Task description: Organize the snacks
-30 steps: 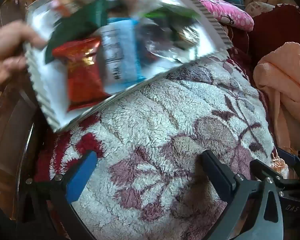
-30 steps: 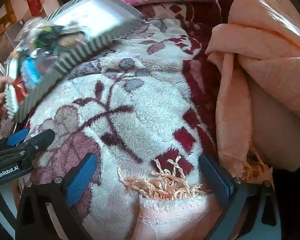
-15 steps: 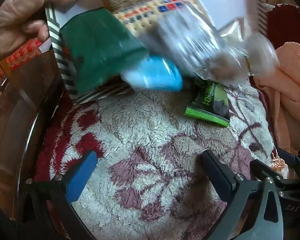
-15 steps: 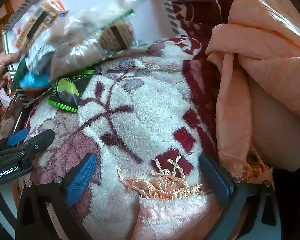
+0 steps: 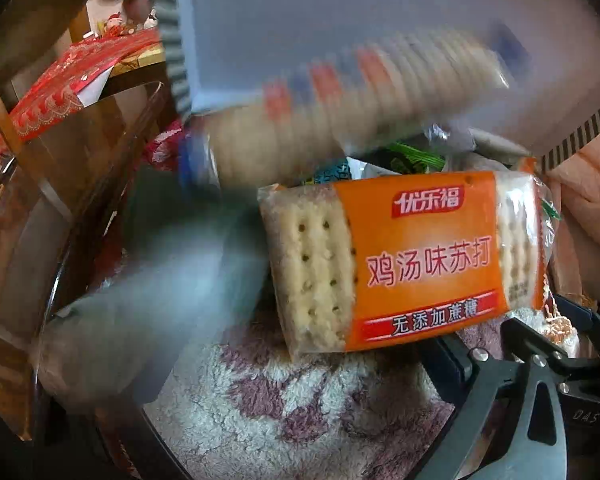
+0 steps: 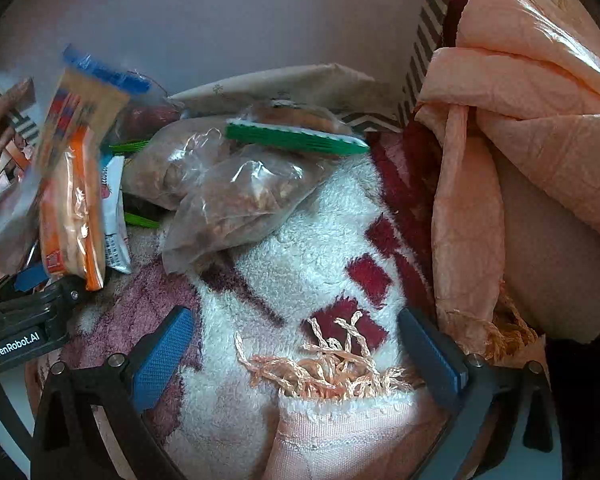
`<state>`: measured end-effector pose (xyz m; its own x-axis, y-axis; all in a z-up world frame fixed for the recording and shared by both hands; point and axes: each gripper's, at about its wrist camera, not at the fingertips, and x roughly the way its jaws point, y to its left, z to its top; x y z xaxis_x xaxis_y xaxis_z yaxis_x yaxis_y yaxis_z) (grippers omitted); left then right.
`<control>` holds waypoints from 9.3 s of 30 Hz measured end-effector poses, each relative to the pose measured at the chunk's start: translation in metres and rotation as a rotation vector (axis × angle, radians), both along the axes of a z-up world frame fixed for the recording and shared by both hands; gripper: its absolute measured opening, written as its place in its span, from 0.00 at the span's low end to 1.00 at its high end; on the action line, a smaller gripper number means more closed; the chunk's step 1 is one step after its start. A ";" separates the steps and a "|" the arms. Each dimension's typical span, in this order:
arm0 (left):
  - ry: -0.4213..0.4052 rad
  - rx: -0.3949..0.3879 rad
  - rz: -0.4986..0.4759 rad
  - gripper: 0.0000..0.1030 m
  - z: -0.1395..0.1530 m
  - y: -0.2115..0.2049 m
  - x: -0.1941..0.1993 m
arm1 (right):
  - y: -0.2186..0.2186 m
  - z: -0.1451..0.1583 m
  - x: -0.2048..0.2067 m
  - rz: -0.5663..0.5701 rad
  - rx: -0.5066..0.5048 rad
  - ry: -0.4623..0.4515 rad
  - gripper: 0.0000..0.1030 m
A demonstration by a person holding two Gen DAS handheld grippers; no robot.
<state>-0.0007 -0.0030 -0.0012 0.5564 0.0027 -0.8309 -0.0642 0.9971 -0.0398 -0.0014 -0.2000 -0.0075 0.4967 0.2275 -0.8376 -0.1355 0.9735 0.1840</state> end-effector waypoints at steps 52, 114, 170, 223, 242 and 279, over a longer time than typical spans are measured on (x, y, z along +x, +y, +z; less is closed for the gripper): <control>0.105 -0.021 -0.065 1.00 0.011 0.015 0.009 | 0.000 0.000 0.002 -0.002 -0.004 0.004 0.99; 0.145 -0.328 0.123 1.00 0.046 0.128 0.001 | 0.070 0.095 0.047 0.545 0.105 0.064 0.57; 0.307 -0.323 0.277 0.83 0.016 0.108 -0.006 | 0.056 0.098 0.040 0.533 0.249 0.064 0.59; 0.088 -0.094 0.205 0.15 0.088 0.119 -0.044 | 0.112 0.104 -0.011 0.544 0.085 0.033 0.57; 0.066 -0.013 0.319 0.15 0.114 0.209 -0.053 | 0.223 0.125 0.008 0.715 0.097 0.018 0.57; 0.214 -0.040 0.541 0.15 0.040 0.307 -0.048 | 0.402 0.063 0.065 0.904 -0.012 0.161 0.58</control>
